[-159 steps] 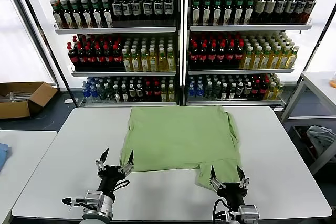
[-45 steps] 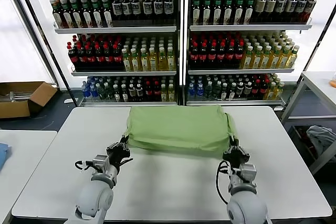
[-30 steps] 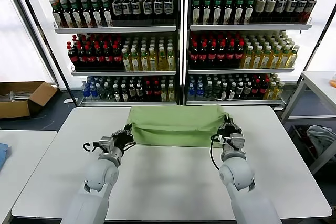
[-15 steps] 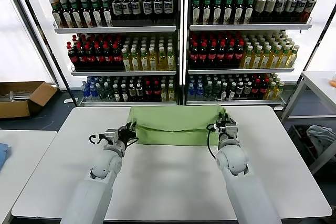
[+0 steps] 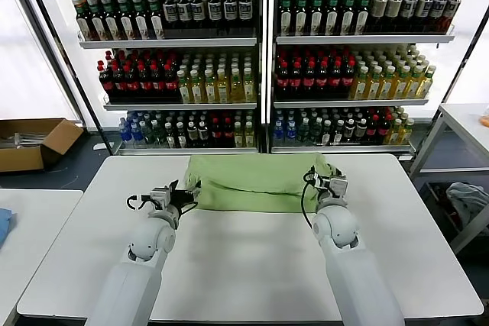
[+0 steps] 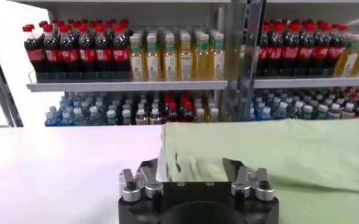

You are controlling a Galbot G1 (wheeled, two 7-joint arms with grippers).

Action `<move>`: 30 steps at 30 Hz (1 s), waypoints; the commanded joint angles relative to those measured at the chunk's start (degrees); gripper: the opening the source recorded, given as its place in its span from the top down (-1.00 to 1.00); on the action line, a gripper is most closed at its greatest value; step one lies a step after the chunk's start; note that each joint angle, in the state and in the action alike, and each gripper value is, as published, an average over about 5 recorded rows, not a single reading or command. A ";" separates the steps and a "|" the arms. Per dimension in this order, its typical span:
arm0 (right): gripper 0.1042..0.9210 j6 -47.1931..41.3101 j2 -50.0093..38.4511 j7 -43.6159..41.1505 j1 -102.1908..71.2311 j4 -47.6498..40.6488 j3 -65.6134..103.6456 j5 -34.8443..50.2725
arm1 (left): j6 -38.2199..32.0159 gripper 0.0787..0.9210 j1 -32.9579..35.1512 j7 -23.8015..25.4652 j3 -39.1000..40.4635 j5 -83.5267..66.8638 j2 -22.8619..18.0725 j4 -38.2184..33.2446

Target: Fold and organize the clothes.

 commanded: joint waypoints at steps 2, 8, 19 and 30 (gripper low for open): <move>-0.75 -0.21 -0.64 1.80 -9.17 8.63 1.24 -1.64 | 1.12 -0.74 6.83 0.49 -0.32 4.65 0.25 -6.07; -0.76 -2.11 -1.76 1.82 -11.23 10.05 1.67 -1.69 | 1.58 -0.77 6.97 0.52 -0.67 4.81 0.90 -6.25; -0.76 -2.16 -2.39 2.26 -10.50 6.43 2.16 -1.31 | 1.67 -0.77 4.27 0.67 -0.48 4.45 1.64 -1.77; -0.72 -1.58 -1.74 1.02 -8.24 -0.01 1.44 -0.43 | 1.73 -0.49 4.03 0.35 0.16 4.50 1.80 0.57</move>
